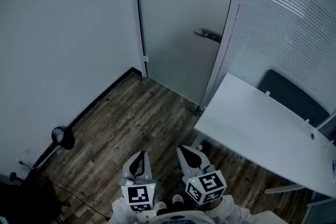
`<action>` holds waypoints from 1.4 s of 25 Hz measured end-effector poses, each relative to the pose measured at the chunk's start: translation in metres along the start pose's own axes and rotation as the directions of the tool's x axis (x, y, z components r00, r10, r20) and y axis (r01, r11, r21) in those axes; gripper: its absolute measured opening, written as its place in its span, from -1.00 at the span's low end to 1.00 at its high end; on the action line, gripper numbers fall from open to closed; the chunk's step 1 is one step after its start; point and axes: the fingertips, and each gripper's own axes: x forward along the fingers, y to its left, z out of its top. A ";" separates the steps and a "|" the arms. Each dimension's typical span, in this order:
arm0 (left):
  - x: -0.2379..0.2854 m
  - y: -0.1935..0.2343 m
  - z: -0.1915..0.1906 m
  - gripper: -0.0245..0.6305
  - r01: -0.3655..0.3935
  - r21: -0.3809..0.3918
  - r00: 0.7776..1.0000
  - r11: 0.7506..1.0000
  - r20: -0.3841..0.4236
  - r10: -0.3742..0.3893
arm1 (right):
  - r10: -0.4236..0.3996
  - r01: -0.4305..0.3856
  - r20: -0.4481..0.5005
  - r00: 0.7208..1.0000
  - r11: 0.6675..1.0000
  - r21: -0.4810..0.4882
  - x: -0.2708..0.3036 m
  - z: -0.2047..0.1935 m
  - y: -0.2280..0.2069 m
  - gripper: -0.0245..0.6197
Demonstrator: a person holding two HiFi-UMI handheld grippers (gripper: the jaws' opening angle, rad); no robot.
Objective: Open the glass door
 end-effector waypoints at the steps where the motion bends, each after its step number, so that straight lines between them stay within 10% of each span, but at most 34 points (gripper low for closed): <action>1: 0.002 0.000 0.001 -0.91 0.003 0.000 1.000 1.000 0.002 -0.003 | -0.006 0.006 0.003 1.000 1.000 0.001 0.001 0.000 -0.001 -0.91; 35: 0.030 -0.023 0.021 -0.91 -0.054 0.062 0.998 0.997 0.019 0.053 | 0.042 -0.044 0.059 0.997 0.998 0.042 0.000 0.016 -0.034 -0.91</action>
